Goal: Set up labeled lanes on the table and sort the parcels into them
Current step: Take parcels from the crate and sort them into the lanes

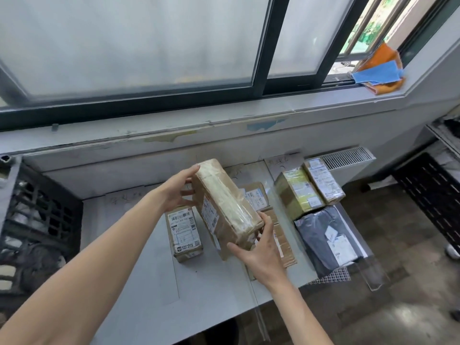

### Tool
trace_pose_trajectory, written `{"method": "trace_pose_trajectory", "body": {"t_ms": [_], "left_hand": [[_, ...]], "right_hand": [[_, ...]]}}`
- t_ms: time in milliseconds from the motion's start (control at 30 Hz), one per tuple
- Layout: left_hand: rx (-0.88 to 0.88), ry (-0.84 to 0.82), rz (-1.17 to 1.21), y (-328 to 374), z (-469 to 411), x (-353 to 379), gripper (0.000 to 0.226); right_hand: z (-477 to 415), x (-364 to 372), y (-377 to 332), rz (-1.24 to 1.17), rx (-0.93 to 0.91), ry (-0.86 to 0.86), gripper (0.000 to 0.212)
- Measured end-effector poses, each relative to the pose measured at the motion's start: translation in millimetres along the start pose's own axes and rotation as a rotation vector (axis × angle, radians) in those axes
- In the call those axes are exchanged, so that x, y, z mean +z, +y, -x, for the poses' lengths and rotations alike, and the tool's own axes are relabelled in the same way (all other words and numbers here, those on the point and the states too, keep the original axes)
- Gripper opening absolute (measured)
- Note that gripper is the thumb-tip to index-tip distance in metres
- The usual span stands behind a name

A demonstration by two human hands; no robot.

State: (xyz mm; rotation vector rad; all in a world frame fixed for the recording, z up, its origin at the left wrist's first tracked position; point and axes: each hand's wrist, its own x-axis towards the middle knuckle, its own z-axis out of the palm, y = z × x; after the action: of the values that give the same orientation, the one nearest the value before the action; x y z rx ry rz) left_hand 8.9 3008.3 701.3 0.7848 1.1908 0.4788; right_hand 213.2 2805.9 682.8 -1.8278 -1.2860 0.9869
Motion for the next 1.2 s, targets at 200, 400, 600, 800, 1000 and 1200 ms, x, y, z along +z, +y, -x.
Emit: {"method": "trace_pose_trajectory", "body": {"t_ms": [200, 400, 600, 800, 1000, 1200], "left_hand": [[0.037, 0.027, -0.02, -3.1, -6.5, -0.9, 0.043], [0.02, 0.038, -0.01, -15.9, -11.9, -0.7, 0.036], [-0.005, 0.071, -0.028, -32.3, -19.5, -1.3, 0.034], [-0.025, 0.132, -0.045, -46.7, -31.4, -4.7, 0.036], [-0.013, 0.144, -0.082, -51.4, -33.9, 0.6, 0.031], [-0.02, 0.134, -0.109, -52.5, -37.0, 4.8, 0.031]], "right_hand": [[11.1, 19.3, 1.6, 0.139, -0.079, 0.058, 0.105], [20.8, 42.0, 18.0, 0.158, -0.063, 0.096, 0.104], [27.4, 61.8, 32.6, 0.159, -0.037, 0.076, 0.104], [26.3, 75.1, 42.6, 0.176, -0.013, 0.055, 0.105], [25.9, 80.9, 48.5, 0.217, -0.008, 0.041, 0.111], [26.6, 82.6, 51.9, 0.219, 0.014, 0.044, 0.112]]}}
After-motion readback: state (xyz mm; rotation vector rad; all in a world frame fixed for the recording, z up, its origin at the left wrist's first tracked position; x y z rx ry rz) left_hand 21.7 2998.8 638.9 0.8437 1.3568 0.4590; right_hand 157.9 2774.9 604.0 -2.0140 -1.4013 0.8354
